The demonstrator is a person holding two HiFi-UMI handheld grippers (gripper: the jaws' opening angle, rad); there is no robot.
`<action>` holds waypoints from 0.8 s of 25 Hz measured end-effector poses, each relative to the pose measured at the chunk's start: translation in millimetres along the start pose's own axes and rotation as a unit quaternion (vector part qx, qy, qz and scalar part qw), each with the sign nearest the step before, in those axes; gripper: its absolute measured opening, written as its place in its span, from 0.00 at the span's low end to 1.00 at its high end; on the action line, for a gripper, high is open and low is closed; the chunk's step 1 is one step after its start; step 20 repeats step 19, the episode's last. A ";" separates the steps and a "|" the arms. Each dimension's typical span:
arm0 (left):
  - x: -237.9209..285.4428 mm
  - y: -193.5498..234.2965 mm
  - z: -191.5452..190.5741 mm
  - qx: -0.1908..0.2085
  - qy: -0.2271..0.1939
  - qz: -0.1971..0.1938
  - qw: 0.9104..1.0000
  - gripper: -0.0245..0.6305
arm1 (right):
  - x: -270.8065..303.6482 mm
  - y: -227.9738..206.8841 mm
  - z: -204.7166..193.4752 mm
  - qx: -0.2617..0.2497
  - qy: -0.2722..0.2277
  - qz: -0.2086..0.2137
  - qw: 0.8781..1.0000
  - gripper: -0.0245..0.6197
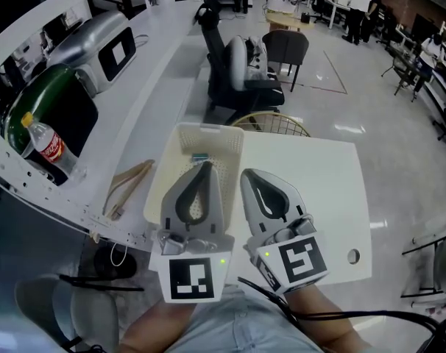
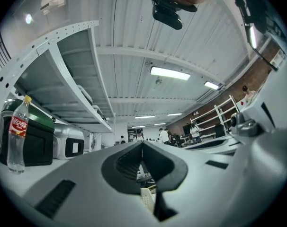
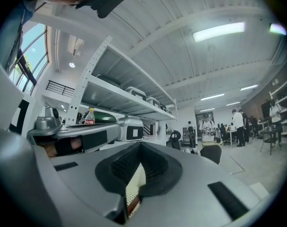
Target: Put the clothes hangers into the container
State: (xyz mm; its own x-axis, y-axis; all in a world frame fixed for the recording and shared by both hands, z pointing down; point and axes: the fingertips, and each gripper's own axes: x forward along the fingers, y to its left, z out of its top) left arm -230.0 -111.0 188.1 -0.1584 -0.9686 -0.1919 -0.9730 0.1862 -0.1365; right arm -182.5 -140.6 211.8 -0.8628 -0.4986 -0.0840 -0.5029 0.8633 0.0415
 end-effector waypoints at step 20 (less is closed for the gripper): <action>0.2 5.4 -2.1 0.008 0.002 0.002 1.000 0.06 | 5.3 4.1 -5.7 0.004 0.007 0.006 1.000 0.05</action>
